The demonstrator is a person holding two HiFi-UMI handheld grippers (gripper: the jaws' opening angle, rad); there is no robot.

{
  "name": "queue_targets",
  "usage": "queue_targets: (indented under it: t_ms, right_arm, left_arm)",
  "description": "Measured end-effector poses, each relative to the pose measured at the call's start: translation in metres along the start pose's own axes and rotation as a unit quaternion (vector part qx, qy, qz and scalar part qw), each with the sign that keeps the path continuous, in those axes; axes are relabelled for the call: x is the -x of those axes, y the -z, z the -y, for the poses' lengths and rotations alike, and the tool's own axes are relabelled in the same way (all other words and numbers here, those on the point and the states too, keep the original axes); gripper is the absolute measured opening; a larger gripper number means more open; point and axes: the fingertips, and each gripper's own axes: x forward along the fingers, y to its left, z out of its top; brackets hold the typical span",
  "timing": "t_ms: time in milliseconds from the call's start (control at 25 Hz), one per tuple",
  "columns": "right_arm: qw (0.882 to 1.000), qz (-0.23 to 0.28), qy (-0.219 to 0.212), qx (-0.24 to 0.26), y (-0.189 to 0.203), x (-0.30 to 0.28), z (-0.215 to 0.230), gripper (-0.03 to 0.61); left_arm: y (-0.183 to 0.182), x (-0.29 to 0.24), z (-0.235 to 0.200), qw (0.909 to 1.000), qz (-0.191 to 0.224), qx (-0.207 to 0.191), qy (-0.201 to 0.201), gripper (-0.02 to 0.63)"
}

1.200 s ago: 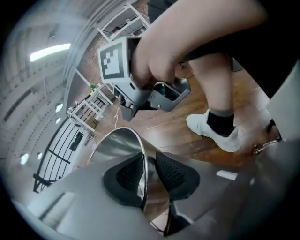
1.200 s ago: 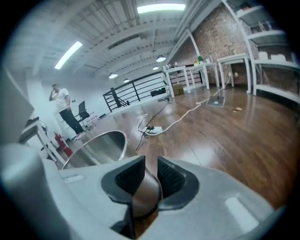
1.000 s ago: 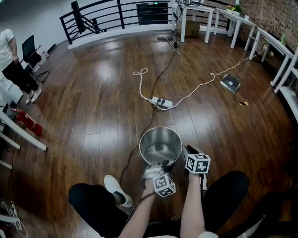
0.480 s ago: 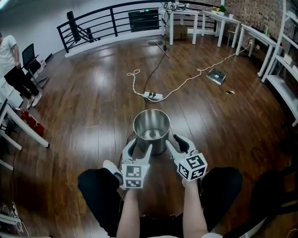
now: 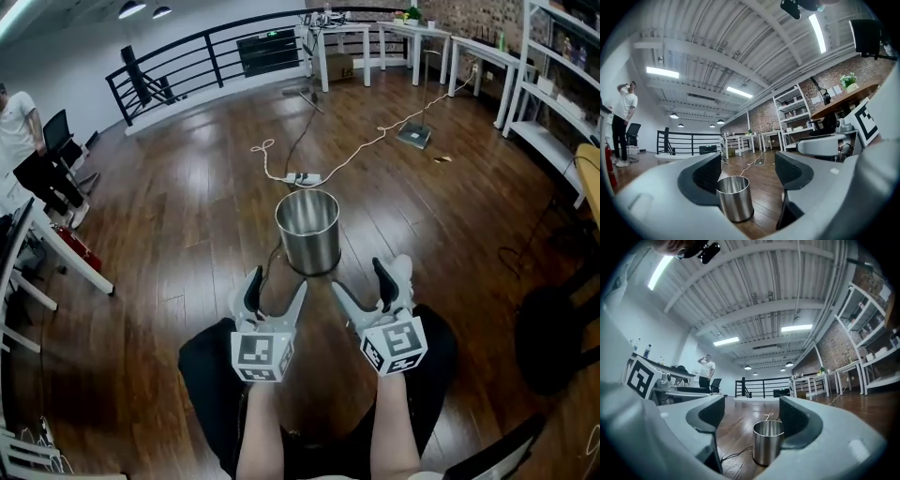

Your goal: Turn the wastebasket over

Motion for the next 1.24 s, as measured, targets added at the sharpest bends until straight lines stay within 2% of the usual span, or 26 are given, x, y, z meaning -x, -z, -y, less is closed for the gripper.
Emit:
queue_targets:
  t_ms: [80, 320, 480, 720, 1000, 1240]
  right_arm:
    - [1.0, -0.004, 0.011, 0.017, -0.005, 0.03, -0.026, 0.342]
    - [0.994, -0.061, 0.053, 0.068, -0.006, 0.113, -0.118, 0.342]
    - [0.992, -0.064, 0.075, 0.079, -0.023, 0.159, -0.151, 0.342]
    - [0.992, -0.049, 0.088, 0.078, -0.049, 0.205, -0.188, 0.342]
    - [0.992, -0.039, 0.074, 0.09, -0.073, 0.231, -0.217, 0.342]
    - [0.993, -0.019, 0.083, 0.082, -0.084, 0.242, -0.218, 0.342]
  left_arm:
    - [-0.01, 0.038, 0.007, 1.0, 0.006, -0.004, 0.006, 0.377]
    - [-0.028, 0.16, 0.015, 0.9996, 0.013, -0.023, 0.003, 0.388]
    - [-0.037, 0.218, 0.025, 0.9992, 0.012, -0.039, -0.002, 0.388]
    - [-0.061, 0.282, 0.036, 0.9989, 0.032, -0.036, -0.006, 0.385]
    - [-0.081, 0.321, 0.032, 0.9976, 0.052, -0.032, -0.032, 0.362]
    - [-0.089, 0.327, 0.043, 0.9972, 0.072, -0.005, -0.019, 0.362]
